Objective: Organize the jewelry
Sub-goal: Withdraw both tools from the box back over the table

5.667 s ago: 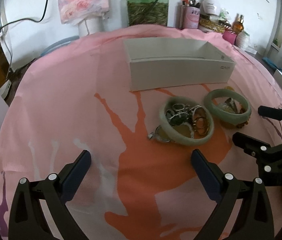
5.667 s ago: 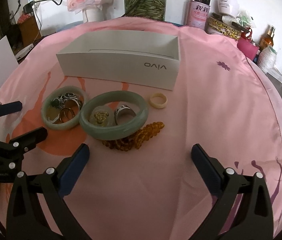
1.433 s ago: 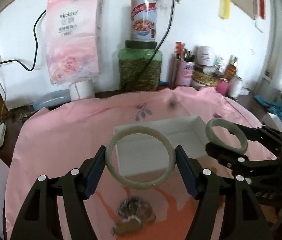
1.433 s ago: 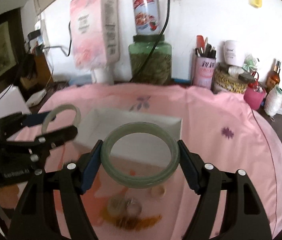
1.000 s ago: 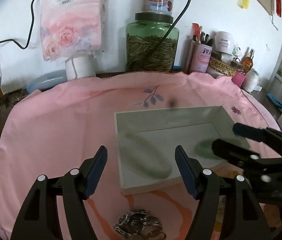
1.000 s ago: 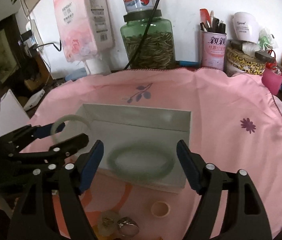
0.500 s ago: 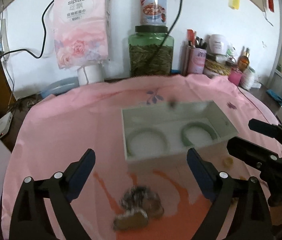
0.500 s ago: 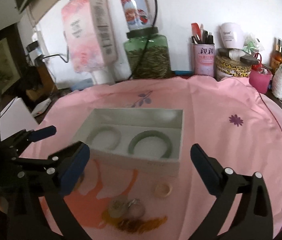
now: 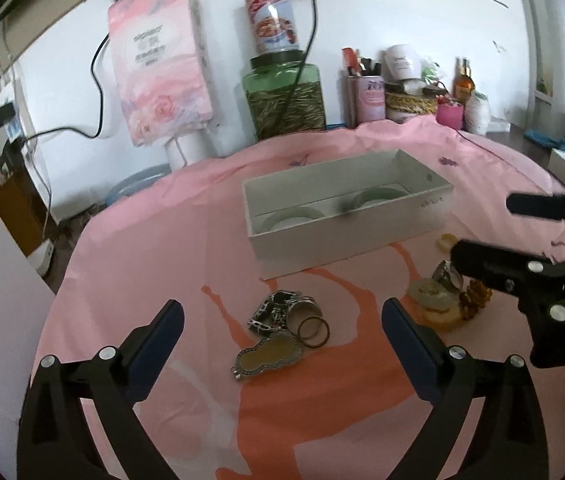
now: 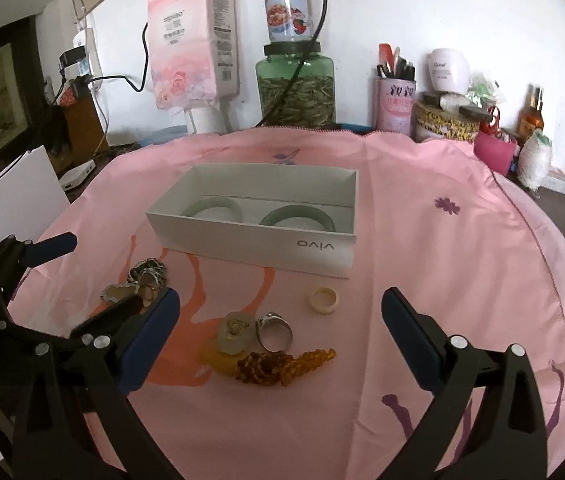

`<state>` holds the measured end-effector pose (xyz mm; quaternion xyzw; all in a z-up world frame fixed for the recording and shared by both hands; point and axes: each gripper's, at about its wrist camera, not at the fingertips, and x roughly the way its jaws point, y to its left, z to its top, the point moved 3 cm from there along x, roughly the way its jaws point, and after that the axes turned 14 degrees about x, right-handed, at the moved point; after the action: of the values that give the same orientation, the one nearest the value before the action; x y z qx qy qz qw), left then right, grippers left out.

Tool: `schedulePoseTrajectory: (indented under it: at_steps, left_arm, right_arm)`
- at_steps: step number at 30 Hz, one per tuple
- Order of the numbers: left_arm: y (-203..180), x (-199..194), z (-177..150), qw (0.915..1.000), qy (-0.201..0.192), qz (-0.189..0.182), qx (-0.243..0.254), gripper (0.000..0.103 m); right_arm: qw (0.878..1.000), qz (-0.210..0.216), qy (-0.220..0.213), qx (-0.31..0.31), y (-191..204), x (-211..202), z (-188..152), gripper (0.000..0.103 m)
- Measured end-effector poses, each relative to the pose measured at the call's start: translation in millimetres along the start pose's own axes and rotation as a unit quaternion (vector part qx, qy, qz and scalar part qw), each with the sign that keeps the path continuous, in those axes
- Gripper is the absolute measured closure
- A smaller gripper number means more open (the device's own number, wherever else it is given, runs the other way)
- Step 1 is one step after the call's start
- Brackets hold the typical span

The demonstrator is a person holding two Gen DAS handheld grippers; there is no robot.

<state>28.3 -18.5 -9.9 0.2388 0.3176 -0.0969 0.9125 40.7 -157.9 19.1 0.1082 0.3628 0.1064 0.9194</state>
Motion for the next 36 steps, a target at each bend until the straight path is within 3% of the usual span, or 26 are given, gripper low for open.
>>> schedulePoseTrajectory:
  at_steps: [3, 9, 36]
  left_arm:
    - [-2.4, 1.1, 0.0, 0.9999, 0.001, -0.010, 0.005, 0.006]
    - [0.1, 8.6, -4.0, 0.9994, 0.019, -0.029, -0.006, 0.006]
    - [2.7, 15.7, -6.7, 0.9992, 0.036, -0.019, -0.005, 0.006]
  right_arm:
    - [1.000, -0.008, -0.008, -0.007, 0.7, -0.4, -0.1, 0.007]
    - [1.000, 0.007, 0.016, 0.006, 0.3, 5.9, -4.1, 0.007]
    - [0.999, -0.001, 0.036, 0.017, -7.0, 11.5, -5.8, 0.007]
